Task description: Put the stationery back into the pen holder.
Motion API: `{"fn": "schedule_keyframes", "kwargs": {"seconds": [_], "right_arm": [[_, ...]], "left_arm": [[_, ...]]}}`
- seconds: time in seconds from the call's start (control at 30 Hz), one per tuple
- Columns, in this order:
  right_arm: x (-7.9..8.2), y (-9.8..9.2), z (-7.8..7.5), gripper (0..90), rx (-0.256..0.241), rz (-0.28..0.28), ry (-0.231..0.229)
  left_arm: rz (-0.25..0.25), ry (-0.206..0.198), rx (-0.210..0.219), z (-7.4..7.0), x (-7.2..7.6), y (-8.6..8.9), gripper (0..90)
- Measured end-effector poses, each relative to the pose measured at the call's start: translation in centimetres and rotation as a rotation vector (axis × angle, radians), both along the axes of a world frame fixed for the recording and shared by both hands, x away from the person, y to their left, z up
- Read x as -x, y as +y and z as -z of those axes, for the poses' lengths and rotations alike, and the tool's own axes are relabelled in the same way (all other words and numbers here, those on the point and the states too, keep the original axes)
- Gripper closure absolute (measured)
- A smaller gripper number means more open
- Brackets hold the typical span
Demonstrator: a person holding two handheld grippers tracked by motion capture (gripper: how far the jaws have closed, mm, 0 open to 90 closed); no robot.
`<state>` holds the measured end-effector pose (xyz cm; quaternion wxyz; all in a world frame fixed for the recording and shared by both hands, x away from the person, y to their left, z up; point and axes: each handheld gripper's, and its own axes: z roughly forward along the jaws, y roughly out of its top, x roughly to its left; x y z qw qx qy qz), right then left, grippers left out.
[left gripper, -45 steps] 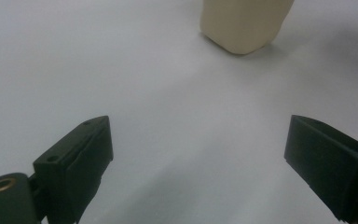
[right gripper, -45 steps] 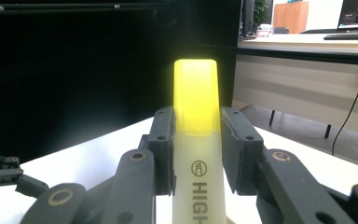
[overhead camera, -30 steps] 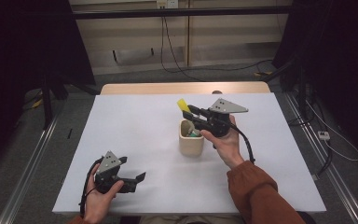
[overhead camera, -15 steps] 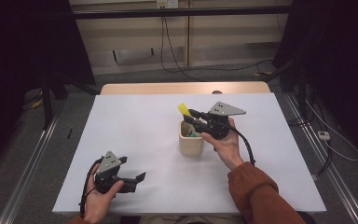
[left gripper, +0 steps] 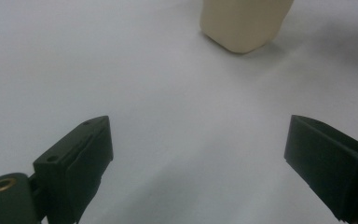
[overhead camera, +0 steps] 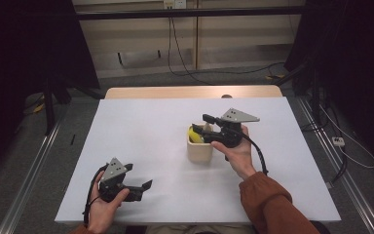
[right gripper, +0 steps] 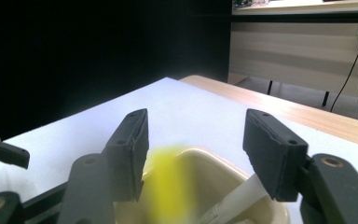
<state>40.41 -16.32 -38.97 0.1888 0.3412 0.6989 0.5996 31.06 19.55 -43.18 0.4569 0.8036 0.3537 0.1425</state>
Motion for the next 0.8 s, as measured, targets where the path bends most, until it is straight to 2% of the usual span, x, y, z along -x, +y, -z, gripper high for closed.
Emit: {"fn": "schedule_keyframes", "kwargs": {"seconds": [0.2,0.33,0.5,0.7,0.8], "right_arm": [[0.41,0.0,-0.68,20.1,-0.003,0.033,-0.028],[0.51,-0.4,-1.01,13.9,0.013,0.068,-0.025],[0.44,-0.69,-0.98,9.3,0.044,0.093,-0.006],[0.5,-0.63,-0.89,7.1,0.081,0.092,0.012],[0.56,-0.81,-0.83,6.7,0.09,0.079,0.04]], "left_arm": [[-0.001,0.0,0.002,-0.01,0.0,0.03,7.8],[-0.003,0.001,0.004,-0.02,0.0,0.02,7.8],[-0.007,0.001,0.002,-0.06,-0.05,0.01,7.7],[-0.009,0.002,-0.001,-0.06,-0.22,-0.04,7.7],[-0.009,0.003,0.0,-0.03,-0.28,0.0,7.8]]}}
